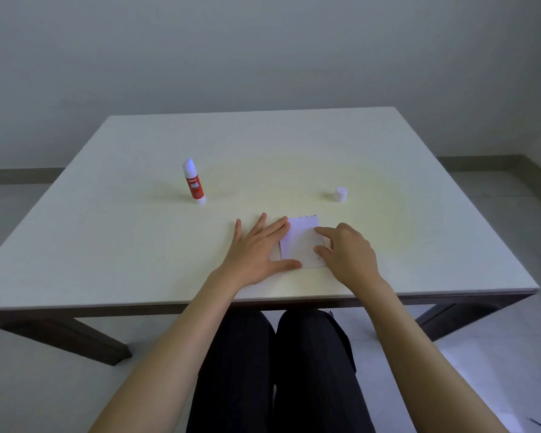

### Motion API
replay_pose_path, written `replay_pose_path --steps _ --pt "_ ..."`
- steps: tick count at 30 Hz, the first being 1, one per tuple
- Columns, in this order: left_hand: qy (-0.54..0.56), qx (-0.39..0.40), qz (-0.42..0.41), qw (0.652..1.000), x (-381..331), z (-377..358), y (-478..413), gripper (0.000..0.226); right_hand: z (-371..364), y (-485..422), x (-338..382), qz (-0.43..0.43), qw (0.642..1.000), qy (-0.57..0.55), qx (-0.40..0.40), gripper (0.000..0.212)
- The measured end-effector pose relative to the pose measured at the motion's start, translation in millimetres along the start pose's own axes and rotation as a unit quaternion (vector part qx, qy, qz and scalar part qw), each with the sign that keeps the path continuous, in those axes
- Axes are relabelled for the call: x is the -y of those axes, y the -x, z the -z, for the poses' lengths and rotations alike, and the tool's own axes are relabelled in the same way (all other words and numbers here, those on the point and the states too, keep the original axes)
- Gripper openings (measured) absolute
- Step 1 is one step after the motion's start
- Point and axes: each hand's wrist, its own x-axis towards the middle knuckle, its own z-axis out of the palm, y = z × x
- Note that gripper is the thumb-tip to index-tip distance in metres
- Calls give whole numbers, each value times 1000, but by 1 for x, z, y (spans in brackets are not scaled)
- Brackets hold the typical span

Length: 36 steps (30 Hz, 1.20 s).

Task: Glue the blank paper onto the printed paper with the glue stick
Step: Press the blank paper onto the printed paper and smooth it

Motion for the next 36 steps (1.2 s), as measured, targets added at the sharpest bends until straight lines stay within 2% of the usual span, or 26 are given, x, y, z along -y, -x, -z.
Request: replay_pose_path --steps 2,5,8,11,13,16,19,24,26,29,32,36 --pt "3 -3 8 1000 5 2 1 87 -2 5 0 15 1000 2 -26 38" --pt "-12 -7 23 1000 22 9 5 86 -2 3 0 42 999 23 -19 36" --pt "2 2 24 1000 41 16 12 85 -5 -1 6 66 998 17 2 42" --pt "31 8 11 999 51 20 17 85 -11 -2 17 111 994 22 -12 46" --pt "44 2 4 999 53 20 17 86 -17 -2 25 163 983 80 -27 47" --pt "45 0 -3 999 54 18 17 92 -31 0 36 223 961 164 11 62" --pt "40 14 -6 999 56 14 19 96 -45 -2 37 220 952 207 57 85" --pt "39 19 7 999 53 14 20 87 -43 -34 34 152 958 223 93 82" --pt "38 16 13 999 51 15 20 88 -40 -33 35 163 952 237 102 87" --pt "27 21 19 999 50 16 20 89 -42 -8 30 230 939 231 111 97" --pt "27 19 21 999 51 15 20 88 -39 6 21 268 930 214 135 91" --pt "28 26 24 999 50 16 19 89 -22 -19 21 201 943 210 161 75"
